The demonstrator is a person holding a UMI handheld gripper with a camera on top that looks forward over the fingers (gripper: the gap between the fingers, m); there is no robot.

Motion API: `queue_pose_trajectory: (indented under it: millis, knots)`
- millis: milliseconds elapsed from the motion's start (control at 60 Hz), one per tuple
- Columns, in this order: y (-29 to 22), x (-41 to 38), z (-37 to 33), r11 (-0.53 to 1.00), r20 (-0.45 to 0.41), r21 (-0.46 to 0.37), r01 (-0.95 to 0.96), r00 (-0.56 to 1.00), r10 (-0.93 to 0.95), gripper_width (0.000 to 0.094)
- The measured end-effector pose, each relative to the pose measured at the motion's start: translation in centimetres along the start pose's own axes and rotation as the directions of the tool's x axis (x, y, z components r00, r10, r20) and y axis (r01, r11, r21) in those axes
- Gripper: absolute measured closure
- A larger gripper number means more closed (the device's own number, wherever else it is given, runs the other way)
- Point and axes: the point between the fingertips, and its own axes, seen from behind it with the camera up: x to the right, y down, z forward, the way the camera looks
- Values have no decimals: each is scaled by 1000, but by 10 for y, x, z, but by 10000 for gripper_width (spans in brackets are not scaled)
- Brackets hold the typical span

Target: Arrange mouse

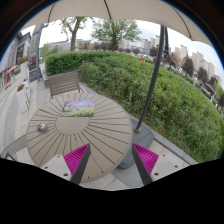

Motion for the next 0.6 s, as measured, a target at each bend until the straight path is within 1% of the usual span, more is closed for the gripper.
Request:
queue_pose_trajectory:
  millis: [217,267,283,333,467,600]
  knots:
    - [11,-29,12,1000,30,-25,-3,1000,4,84]
    - [13,-41,16,1000,43,-27,-1,999,2,84]
    - [6,-47,18,1000,48,-30,0,999,1,85]
    - [13,-59,15,1000,67,-26,9,998,-8,84]
    - [11,-111,19,999,113,-18,47,993,-45,84]
    - [10,-180,18,997,180,-5,72,981,-70,83]
